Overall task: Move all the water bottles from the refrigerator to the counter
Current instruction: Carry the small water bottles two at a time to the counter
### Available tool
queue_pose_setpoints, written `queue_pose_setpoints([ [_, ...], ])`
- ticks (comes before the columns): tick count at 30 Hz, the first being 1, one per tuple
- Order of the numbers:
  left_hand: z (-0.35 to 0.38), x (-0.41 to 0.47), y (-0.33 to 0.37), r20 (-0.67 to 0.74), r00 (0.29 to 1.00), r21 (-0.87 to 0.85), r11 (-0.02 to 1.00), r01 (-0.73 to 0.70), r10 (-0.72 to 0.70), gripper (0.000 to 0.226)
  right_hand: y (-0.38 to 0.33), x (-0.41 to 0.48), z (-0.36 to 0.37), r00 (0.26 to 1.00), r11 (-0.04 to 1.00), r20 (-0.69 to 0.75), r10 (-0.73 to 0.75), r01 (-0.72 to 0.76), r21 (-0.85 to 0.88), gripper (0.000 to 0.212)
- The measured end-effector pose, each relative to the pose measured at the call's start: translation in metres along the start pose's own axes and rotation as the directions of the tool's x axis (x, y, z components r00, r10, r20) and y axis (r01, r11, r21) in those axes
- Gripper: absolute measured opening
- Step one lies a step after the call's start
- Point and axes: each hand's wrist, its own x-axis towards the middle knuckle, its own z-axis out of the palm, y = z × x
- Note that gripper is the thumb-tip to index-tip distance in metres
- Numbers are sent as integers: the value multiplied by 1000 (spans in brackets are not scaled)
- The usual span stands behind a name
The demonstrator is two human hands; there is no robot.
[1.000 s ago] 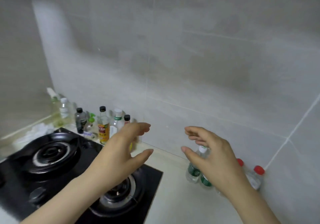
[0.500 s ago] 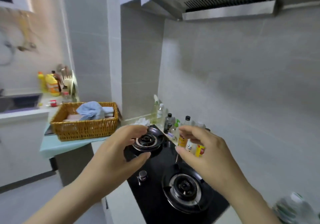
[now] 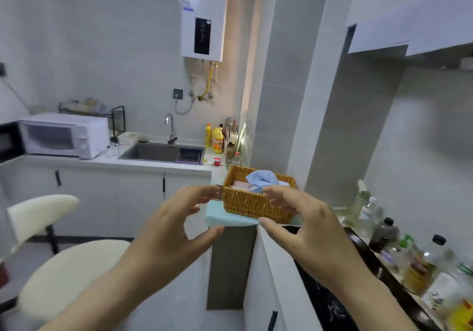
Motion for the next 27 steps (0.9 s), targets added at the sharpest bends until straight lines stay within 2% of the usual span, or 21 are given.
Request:
queue_pose_setpoints([
  [8,-105,-39,-66,-179,978,150,980,132,-104,54,-77,67,102,964,970,121,-236,225,94,48],
  [13,-156,-63,-93,-327,924,187,945,267,-197,54,-119,109,159,903,912,176,-392,357,202,50],
  [20,-200,-85,-110,-533,790,248,836,489,-304,52,-169,164,231,764,753,177,-621,517,408,46],
  [27,-230,-120,-106,-703,610,278,648,709,-366,44,-227,183,294,617,558,147,-773,551,620,44],
])
